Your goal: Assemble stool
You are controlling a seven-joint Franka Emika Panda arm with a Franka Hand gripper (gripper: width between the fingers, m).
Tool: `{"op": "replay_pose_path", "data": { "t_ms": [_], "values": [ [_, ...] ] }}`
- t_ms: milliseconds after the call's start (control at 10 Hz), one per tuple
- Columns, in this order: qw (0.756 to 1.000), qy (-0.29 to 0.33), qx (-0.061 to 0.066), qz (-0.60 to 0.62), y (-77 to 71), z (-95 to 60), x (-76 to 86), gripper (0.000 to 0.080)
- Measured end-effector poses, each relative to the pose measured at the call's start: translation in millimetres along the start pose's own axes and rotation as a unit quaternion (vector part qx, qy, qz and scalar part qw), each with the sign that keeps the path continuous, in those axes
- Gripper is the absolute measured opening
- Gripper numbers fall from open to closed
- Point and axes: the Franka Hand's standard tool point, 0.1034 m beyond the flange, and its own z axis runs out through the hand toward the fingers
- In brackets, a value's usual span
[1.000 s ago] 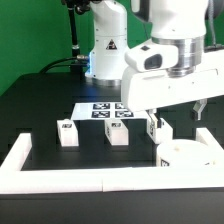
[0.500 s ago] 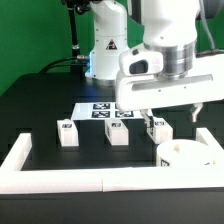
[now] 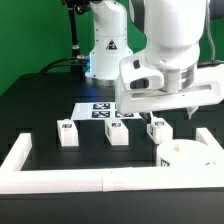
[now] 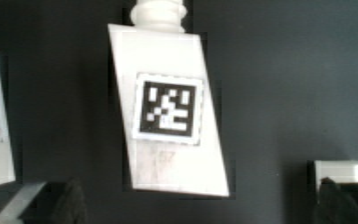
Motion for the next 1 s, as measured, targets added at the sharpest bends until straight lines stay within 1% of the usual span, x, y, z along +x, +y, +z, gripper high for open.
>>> {"op": "replay_pose_path", "data": {
  "t_ms": [100, 200, 300, 400, 500, 600, 700, 800, 900, 1000],
  "values": [
    [0.999, -0.043, 0.0, -0.001, -0.9, 3.8, -2.8, 0.0649],
    [0.995, -0.097, -0.002, -0.005, -3.5, 15.0, -2.5, 0.0649],
    [0.992, -0.127, 0.0, -0.006, -0.5, 23.3, 4.8, 0.0649],
    [0.987, -0.162, 0.002, -0.003, 3.2, 27.3, 2.9, 0.0649],
    [0.984, -0.178, 0.002, -0.004, 2.4, 28.9, 4.3, 0.0649],
    [0.985, -0.171, 0.002, -0.004, 1.7, 28.6, 7.6, 0.0649],
    [0.984, -0.177, 0.002, -0.003, 2.0, 30.3, 5.6, 0.0649],
    [0.98, -0.199, 0.001, 0.0, 2.5, 37.5, -1.2, 0.0649],
    [0.976, -0.216, -0.003, 0.004, -0.1, 42.5, -3.5, 0.0649],
    [0.972, -0.233, -0.002, 0.004, -1.1, 44.2, -6.6, 0.0649]
  ]
}}
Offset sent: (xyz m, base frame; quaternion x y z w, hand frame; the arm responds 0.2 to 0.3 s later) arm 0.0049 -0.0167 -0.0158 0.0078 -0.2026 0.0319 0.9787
